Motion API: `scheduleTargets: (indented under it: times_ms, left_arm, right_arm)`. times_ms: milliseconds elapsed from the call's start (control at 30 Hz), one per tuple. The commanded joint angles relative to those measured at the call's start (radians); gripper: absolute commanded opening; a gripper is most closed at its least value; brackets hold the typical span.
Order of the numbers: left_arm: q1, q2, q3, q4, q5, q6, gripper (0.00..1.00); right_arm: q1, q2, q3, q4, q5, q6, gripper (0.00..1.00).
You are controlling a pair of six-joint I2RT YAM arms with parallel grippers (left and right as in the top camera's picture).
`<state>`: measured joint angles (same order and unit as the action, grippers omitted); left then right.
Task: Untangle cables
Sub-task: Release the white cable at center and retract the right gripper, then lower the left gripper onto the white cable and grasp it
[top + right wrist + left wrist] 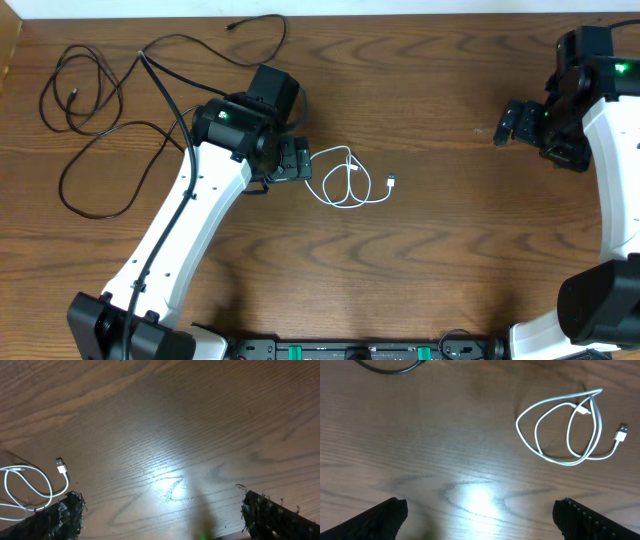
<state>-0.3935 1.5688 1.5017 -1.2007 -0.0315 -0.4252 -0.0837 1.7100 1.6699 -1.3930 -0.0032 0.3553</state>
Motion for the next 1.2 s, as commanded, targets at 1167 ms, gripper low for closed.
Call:
scheduleTargets:
  times_ms: [1167]
  left_arm:
    - [-0.195, 0.356, -0.059, 0.336, 0.245, 0.025, 0.77]
  right_arm:
    - [-0.002, -0.004, 0.018, -0.002, 0.013, -0.005, 0.99]
